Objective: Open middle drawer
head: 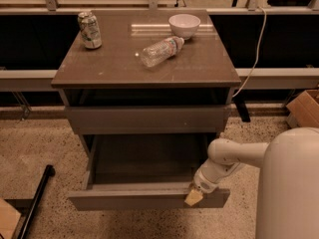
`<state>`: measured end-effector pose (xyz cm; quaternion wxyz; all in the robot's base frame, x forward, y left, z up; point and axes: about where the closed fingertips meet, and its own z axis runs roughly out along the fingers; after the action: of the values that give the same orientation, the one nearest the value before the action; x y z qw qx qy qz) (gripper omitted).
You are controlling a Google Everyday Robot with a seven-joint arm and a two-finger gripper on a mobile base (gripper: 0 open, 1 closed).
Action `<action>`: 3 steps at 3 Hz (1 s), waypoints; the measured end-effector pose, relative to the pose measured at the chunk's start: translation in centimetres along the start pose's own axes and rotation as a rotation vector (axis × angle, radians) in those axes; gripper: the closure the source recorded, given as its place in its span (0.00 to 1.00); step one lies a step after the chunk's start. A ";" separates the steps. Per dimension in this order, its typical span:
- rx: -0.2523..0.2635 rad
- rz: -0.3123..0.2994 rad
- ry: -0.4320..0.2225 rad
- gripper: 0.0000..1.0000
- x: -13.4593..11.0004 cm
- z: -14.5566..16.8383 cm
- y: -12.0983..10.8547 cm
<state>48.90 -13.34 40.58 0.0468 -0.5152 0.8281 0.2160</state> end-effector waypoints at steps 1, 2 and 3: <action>-0.020 0.026 0.021 0.96 1.3 0.2 2.2; -0.020 0.026 0.021 0.00 1.3 0.2 2.2; -0.023 0.025 0.025 0.00 1.3 0.3 2.2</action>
Offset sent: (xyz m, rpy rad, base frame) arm -0.0269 -0.0026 0.0009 -0.0125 0.0349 -0.0113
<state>46.27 -13.48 40.58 0.0276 -0.5081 0.8323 0.2197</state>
